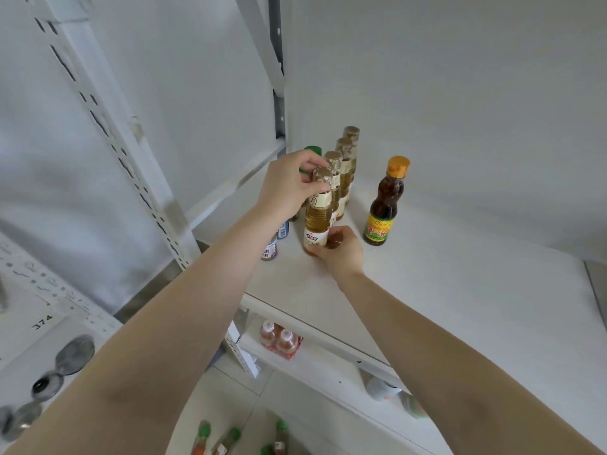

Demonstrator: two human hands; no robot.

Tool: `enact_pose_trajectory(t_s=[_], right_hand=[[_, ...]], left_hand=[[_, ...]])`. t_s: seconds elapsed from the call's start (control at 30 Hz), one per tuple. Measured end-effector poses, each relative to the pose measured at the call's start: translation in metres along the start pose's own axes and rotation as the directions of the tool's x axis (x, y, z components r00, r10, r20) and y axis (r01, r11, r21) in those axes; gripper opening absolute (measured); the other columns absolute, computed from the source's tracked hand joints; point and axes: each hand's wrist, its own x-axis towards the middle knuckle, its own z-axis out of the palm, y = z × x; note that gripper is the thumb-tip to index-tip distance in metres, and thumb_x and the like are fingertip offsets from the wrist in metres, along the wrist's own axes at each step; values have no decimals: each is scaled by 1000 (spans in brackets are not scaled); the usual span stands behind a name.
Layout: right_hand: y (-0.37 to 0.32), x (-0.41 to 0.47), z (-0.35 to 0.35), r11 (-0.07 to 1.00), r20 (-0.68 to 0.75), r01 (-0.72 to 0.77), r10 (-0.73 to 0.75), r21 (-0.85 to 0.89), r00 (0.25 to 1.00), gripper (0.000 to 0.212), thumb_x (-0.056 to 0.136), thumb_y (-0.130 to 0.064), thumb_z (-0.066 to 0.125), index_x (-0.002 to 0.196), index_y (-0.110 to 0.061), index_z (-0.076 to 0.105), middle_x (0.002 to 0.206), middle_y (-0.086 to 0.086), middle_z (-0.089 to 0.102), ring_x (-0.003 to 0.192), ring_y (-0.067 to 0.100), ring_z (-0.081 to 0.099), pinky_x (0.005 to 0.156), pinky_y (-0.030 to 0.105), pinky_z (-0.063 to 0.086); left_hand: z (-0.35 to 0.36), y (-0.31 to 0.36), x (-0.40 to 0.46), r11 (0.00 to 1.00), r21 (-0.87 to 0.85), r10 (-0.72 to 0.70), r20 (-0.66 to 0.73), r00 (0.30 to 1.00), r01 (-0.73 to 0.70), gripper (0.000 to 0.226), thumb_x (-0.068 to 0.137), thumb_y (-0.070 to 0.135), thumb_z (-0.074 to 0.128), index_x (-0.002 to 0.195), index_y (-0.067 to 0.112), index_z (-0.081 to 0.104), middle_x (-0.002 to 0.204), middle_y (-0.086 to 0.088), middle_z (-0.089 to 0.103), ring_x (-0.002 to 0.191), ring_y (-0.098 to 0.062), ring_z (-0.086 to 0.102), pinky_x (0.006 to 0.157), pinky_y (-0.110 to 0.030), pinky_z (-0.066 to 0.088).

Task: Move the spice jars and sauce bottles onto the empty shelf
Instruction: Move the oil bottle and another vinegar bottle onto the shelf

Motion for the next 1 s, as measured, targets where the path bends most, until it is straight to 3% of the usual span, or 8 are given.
enact_pose_trajectory(t_s=[0.07, 0.23, 0.37, 0.5, 0.67, 0.9, 1.0], right_hand=[[-2, 4, 1, 1000, -2, -8, 8, -11, 1000, 48, 66, -22, 85, 104, -12, 59, 97, -1, 65, 86, 14, 60, 80, 29, 51], [-2, 8, 5, 1000, -9, -17, 17, -25, 1000, 49, 66, -23, 86, 104, -11, 59, 98, 1, 66, 89, 16, 61, 82, 29, 52], [-4, 8, 5, 999, -6, -33, 33, -22, 999, 47, 66, -22, 85, 103, -10, 58, 97, 1, 65, 86, 15, 60, 81, 29, 52], [-6, 6, 5, 999, -3, -39, 39, -35, 999, 48, 68, -24, 84, 104, -9, 57, 94, -1, 62, 79, 12, 56, 74, 24, 47], [-7, 5, 9, 997, -20, -65, 65, -27, 998, 48, 68, -23, 84, 104, -10, 56, 90, -3, 60, 80, 13, 55, 70, 23, 42], [-8, 2, 10, 996, -24, -62, 61, -63, 998, 49, 69, -25, 83, 106, -11, 55, 93, -2, 60, 83, 14, 56, 75, 27, 47], [-8, 0, 11, 996, -22, -56, 55, -70, 998, 49, 70, -26, 83, 107, -11, 55, 94, -2, 60, 83, 13, 56, 80, 29, 49]], left_hand=[[1, -2, 1, 1000, -5, -2, -14, 1000, 2, 35, 71, 15, 80, 103, 21, 66, 86, 18, 61, 71, 6, 61, 60, -3, 47], [0, -5, 6, 1000, -20, -18, -23, 1000, 17, 36, 70, 16, 80, 103, 20, 67, 88, 15, 63, 76, -3, 65, 66, -16, 53], [-1, -4, 7, 1000, -8, -24, 0, 1000, 24, 36, 71, 16, 79, 104, 21, 66, 89, 16, 63, 76, 0, 64, 64, -13, 48], [-4, -5, 7, 999, -16, -35, 17, 999, 35, 36, 72, 15, 79, 106, 22, 66, 91, 15, 62, 80, -4, 66, 69, -19, 53], [-5, -6, 6, 999, -15, -40, 23, 999, 40, 36, 73, 15, 77, 106, 24, 67, 93, 15, 62, 78, 1, 64, 66, -13, 48], [-5, -7, 2, 999, -23, -48, 20, 999, 49, 37, 76, 15, 76, 109, 26, 65, 91, 20, 59, 81, 2, 63, 65, -9, 45], [-4, -10, 2, 998, -46, -39, 10, 999, 40, 39, 76, 15, 75, 112, 26, 65, 100, 13, 62, 87, -4, 65, 73, -17, 50]])
